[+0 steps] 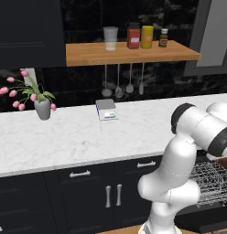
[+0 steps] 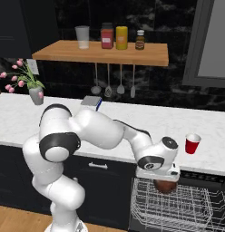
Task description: Pick up the cup and bowl from the counter, place them in the dishwasher, and close the dishwasher door.
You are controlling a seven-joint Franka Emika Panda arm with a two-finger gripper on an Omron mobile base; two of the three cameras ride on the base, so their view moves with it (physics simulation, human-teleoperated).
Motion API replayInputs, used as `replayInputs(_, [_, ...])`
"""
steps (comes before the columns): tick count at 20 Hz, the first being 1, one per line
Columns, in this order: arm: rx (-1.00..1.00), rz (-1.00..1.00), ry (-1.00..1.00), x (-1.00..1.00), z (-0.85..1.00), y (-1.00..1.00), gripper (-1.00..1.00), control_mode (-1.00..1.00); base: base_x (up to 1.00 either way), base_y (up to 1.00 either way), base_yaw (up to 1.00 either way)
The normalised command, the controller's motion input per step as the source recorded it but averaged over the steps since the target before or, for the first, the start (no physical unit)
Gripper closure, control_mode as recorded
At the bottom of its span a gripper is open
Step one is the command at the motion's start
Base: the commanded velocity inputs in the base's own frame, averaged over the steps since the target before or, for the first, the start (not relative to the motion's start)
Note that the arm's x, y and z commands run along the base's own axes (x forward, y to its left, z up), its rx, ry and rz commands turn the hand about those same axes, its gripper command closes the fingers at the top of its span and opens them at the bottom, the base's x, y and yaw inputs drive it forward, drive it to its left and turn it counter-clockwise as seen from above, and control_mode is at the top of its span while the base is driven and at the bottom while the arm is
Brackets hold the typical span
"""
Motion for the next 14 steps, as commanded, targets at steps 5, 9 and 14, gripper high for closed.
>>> replayInputs(5, [0.17, 0.00, -0.15, -0.33, 0.02, -0.38, 1.00, -1.00, 0.00, 0.00, 0.00])
replayInputs(9, [0.33, 0.00, -0.16, -0.05, 0.09, -0.71, 1.00, -1.00, 0.00, 0.00, 0.00])
replayInputs(14, [0.27, 0.00, -0.11, -0.01, 0.10, -0.64, 1.00, -1.00, 0.00, 0.00, 0.00])
